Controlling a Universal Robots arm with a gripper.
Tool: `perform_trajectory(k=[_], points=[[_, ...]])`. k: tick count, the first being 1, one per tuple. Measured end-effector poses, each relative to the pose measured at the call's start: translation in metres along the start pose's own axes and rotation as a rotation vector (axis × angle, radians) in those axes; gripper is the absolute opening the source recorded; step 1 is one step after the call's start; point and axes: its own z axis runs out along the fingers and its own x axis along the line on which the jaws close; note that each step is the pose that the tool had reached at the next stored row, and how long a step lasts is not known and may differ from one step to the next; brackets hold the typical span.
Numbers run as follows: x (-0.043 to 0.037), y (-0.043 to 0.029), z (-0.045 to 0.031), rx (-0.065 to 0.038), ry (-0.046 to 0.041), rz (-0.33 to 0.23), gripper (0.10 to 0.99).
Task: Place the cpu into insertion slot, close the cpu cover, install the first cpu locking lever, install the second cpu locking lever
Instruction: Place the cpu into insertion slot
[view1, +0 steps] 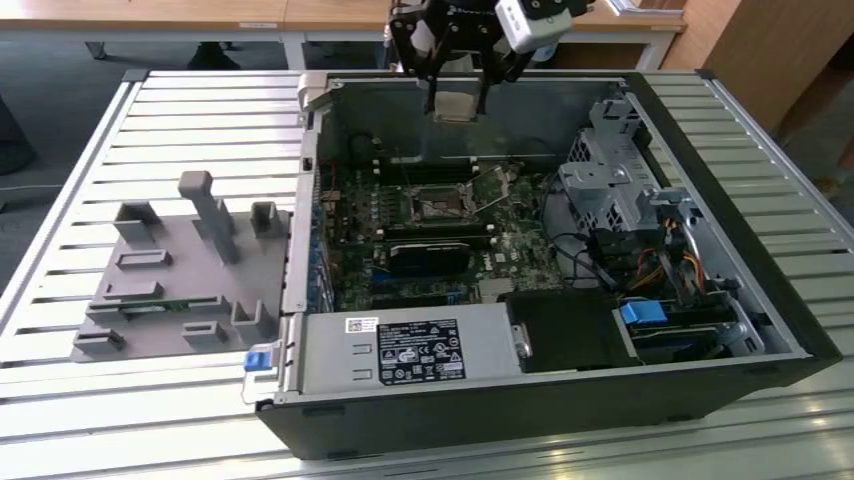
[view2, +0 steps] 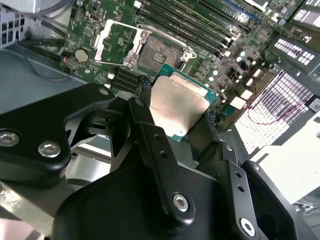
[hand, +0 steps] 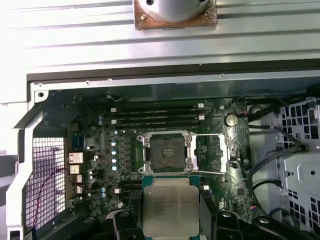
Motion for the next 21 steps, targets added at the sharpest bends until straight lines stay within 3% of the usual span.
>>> perform_trajectory(k=[15,21], points=[[0.0,0.0,0.0005,-0.004,-0.0178,0.199,0.541],[0.0,-0.0001,0.0006,-0.004,-0.0224,0.25,0.541]])
